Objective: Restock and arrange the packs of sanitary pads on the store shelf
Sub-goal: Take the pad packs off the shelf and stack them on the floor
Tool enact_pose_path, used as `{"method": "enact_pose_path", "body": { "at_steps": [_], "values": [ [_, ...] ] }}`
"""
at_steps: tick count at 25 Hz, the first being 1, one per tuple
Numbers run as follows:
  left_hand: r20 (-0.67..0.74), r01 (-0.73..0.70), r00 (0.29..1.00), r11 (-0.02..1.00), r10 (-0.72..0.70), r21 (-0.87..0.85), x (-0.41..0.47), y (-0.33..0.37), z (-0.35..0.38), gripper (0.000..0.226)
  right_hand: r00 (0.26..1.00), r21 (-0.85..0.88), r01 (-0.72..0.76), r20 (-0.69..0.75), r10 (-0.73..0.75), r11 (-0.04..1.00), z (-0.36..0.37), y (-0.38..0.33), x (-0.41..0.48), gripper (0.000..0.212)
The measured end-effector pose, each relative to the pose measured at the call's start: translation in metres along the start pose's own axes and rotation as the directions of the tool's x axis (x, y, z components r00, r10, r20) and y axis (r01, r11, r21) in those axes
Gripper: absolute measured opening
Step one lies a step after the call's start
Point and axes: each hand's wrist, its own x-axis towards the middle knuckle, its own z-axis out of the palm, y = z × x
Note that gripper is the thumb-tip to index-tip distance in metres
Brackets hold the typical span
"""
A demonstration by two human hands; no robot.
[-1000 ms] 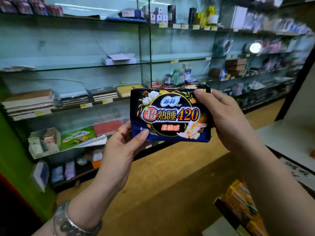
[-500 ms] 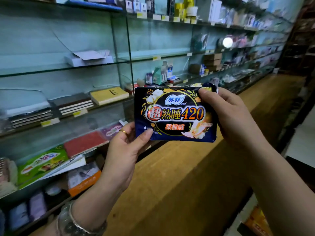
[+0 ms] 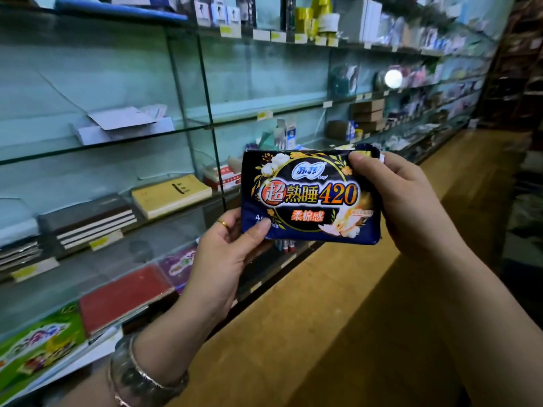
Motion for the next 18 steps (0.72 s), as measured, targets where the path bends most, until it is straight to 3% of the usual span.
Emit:
{"method": "enact_pose_path", "body": {
  "at_steps": [12,18],
  "values": [
    [0.251,0.111,0.963,0.992,-0.093,-0.058,0.16,-0.061,0.044,0.025,0.974,-0.061,0.001,-0.226,-0.015,0.998,-0.037,0.037,0.117,0.017],
    [0.433,0.163,0.894,0.983,-0.113,-0.08,0.275,-0.089,0.061,0.024,0.913,-0.155,0.013,-0.402,-0.075,0.988,-0.039,0.059,0.202,0.026]
  ]
}}
